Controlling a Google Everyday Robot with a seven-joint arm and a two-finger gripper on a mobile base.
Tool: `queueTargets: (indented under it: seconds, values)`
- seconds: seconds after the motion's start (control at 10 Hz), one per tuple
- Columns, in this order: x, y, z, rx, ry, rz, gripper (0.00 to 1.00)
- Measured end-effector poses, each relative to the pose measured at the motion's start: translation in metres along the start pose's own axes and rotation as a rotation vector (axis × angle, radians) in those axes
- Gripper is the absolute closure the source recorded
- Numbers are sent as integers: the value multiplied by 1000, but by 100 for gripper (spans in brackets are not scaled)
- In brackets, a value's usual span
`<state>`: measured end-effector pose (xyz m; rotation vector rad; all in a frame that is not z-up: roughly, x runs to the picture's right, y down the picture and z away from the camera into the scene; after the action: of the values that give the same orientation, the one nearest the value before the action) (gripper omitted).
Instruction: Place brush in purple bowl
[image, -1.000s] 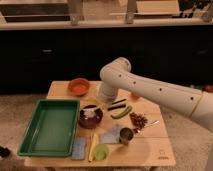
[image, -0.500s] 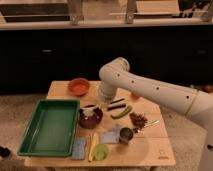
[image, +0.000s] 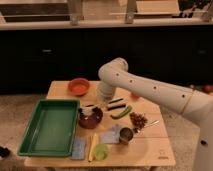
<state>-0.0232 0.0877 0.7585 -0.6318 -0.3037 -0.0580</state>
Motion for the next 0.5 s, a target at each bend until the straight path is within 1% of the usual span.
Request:
queueTargets:
  seconds: [0.2, 0.5]
  values:
    - [-1, 1, 1, -15, -28, -25, 97]
    - [-10, 4, 11, -51, -60, -71, 97]
